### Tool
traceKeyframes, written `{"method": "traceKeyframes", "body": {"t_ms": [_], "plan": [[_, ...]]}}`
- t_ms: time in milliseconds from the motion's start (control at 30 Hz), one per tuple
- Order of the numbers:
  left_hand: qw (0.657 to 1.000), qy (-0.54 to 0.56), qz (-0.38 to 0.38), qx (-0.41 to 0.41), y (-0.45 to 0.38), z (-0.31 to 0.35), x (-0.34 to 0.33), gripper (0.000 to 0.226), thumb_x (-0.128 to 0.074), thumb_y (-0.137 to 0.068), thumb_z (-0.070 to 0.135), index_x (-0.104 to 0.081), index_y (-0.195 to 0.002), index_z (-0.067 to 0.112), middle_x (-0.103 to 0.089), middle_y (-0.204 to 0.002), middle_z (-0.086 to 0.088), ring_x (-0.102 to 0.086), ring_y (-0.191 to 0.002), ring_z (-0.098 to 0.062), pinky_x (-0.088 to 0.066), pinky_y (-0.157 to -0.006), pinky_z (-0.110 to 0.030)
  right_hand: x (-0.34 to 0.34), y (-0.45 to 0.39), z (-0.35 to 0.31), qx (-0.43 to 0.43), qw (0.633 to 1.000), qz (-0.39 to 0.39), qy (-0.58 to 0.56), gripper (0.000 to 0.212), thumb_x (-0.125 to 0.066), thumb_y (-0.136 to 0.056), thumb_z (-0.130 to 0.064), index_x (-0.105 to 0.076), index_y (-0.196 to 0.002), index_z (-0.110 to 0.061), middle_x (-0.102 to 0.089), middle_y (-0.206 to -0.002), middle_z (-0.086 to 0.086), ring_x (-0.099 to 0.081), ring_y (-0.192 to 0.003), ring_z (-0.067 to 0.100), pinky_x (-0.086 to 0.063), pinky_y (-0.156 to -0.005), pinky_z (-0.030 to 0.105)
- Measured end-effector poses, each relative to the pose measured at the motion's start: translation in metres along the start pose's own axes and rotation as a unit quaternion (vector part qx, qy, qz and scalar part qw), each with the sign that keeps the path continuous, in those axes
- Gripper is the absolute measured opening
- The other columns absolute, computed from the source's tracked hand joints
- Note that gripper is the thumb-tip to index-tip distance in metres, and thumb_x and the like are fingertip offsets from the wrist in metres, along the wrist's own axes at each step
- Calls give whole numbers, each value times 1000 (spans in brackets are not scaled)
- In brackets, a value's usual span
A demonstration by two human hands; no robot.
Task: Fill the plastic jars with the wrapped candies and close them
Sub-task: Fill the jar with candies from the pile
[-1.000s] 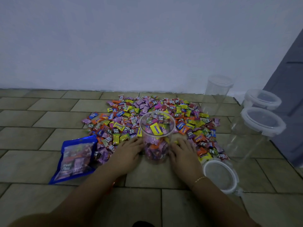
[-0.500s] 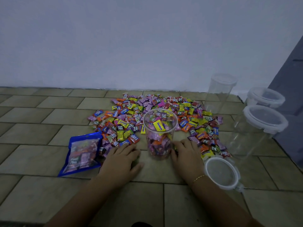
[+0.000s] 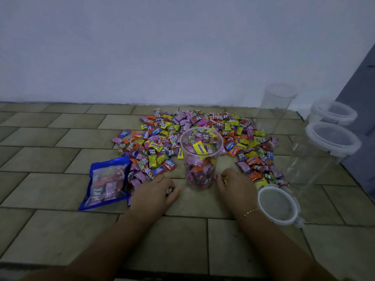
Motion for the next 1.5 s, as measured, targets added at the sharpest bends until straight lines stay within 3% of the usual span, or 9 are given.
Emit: {"method": "traceKeyframes", "body": {"t_ms": [200,333,433,533,633,800,1033,1367,1500], "plan": [[992,93,30,83,-4,-8,7,34,-45,-87,54,-63,-80,26,-59,-80,12,-55,-65,-4,-40,-52,-20,12,-1,6,-99,981,4,-164,21,-51,-94,-31,-57,-78,-18,-55,-70,-4,-51,-63,12,-37,-60,27],[939,273,83,193,-28,-7,34,24,-51,-90,45,-54,-72,29,-56,-75,10,-52,-70,-4,-38,-59,-24,32,-12,8,-220,885,38,-408,35,-51,-96,-29,-51,-68,-7,-42,-66,11,-37,-56,16,-35,-48,22],[839,433,149,293,-54,-8,60,39,-49,-94,42,-48,-71,10,-47,-60,0,-43,-55,-14,-36,-53,-25,47,-25,0,-307,772,44,-554,34,-55,-91,-41,-54,-73,-12,-39,-78,15,-34,-56,20,-33,-45,24],[684,619,151,355,-83,-5,76,42,-47,-94,46,-45,-70,13,-34,-51,-3,-33,-38,-15,-29,-41,-25,71,-44,-20,-285,712,65,-638,30,-57,-89,-37,-58,-65,-19,-51,-73,10,-45,-51,14,-35,-37,18],[553,758,112,327,-111,11,86,34,-48,-95,44,-46,-72,19,-35,-52,6,-26,-33,-8,-27,-36,-22,93,-60,-47,-218,716,85,-658,31,-57,-87,-36,-60,-60,-20,-53,-65,3,-51,-49,14,-41,-45,23],[438,850,43,290,-139,34,86,35,-47,-95,45,-51,-71,20,-39,-49,5,-25,-30,-7,-29,-36,-16,104,-65,-77,-151,759,129,-620,34,-58,-81,-56,-67,-66,-27,-43,-79,13,-44,-76,25,-41,-69,40],[452,836,28,310,-142,38,74,36,-47,-95,45,-52,-72,18,-40,-46,6,-38,-33,-8,-41,-41,-20,102,-63,-79,-125,803,151,-562,34,-45,-96,-40,-61,-81,-15,-42,-70,14,-37,-61,21,-32,-51,24],[479,812,104,317,-142,38,71,34,-47,-97,35,-54,-74,11,-49,-47,4,-46,-37,-10,-51,-70,-35,90,-63,-79,-106,774,145,-607,28,-48,-97,-28,-57,-76,-12,-49,-61,4,-47,-50,8,-42,-48,18],[535,780,117,303,-142,40,73,30,-47,-97,30,-55,-76,10,-53,-45,3,-51,-38,-11,-49,-67,-35,85,-60,-79,-96,782,147,-599,23,-52,-95,-21,-57,-74,-14,-52,-61,3,-49,-54,8,-45,-54,18]]}}
Point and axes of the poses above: each hand's wrist, its own y-axis away from the middle knuckle, its own x-axis out of the back of the hand, z = x × y, the point moved 5 cm from there along -y, towards the middle knuckle
